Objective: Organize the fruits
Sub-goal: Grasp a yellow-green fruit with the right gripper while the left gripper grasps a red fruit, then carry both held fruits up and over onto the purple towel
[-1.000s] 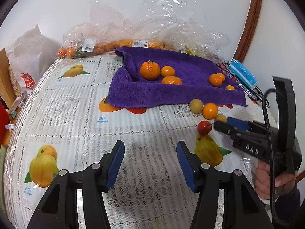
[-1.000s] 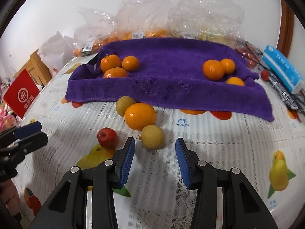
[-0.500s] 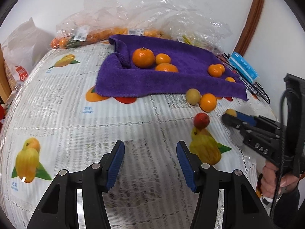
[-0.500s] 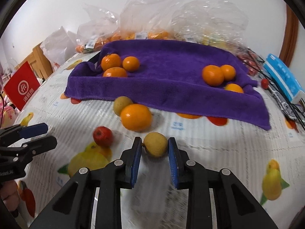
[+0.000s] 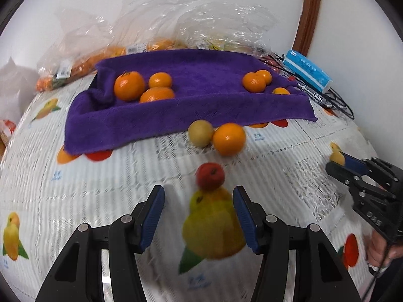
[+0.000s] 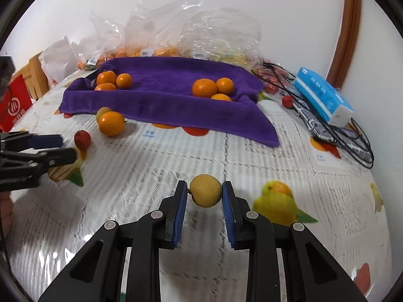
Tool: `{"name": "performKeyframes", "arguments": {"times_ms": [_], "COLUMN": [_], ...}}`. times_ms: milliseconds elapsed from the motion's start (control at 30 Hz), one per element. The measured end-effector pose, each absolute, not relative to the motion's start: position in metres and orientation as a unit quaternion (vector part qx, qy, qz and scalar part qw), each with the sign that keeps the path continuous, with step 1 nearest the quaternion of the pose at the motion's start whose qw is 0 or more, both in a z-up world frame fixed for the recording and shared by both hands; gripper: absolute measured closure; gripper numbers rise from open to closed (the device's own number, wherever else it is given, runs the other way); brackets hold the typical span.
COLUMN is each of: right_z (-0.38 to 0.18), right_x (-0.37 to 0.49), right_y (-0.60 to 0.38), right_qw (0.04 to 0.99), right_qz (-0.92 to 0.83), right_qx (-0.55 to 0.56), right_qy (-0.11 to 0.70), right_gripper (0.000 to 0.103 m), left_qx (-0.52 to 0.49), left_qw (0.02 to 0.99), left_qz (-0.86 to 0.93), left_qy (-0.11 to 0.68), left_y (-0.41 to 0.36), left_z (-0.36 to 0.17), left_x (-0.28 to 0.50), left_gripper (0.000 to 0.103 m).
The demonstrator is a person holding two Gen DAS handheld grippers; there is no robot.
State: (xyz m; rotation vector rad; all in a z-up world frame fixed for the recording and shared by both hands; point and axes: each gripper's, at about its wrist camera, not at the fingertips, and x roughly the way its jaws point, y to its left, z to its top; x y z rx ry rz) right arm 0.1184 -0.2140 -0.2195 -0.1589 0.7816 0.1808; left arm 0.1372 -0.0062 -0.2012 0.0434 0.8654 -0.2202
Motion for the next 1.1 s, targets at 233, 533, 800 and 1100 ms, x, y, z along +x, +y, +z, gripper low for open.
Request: {"name": "performKeyframes", "arguments": {"times_ms": [233, 533, 800, 1100], "right_z": [-0.223, -0.229, -0.226, -0.211], "right_x": [0.122, 0.128, 0.125, 0.115], "right_y": [-0.226, -0.236, -0.251, -0.241], "right_qw": [0.912, 0.902, 0.904, 0.923], "right_qz": [0.103, 0.127, 0.136, 0.117], "right_qx": [-0.041, 0.004, 0.044, -0.006], "right_qy": [0.395, 0.413, 0.403, 0.365], "right_gripper": [0.075, 0.075, 0.075, 0.075], "left_qx": [0.044, 0.044, 0.023, 0.008], "left_qw": [0.904, 0.905, 0.909, 0.912], "left_qz": [-0.085, -0.082, -0.094, -0.1], "left_qy": [0.417, 0.415, 0.406, 0.399], "left_y": [-0.018, -0.021, -0.015, -0.007], "left_z": [-0.201, -0.2, -0.194, -0.184], "left_x": [0.147, 0.15, 0.146, 0.135], "left_gripper": [0.066, 0.078, 0.079, 0.079]}}
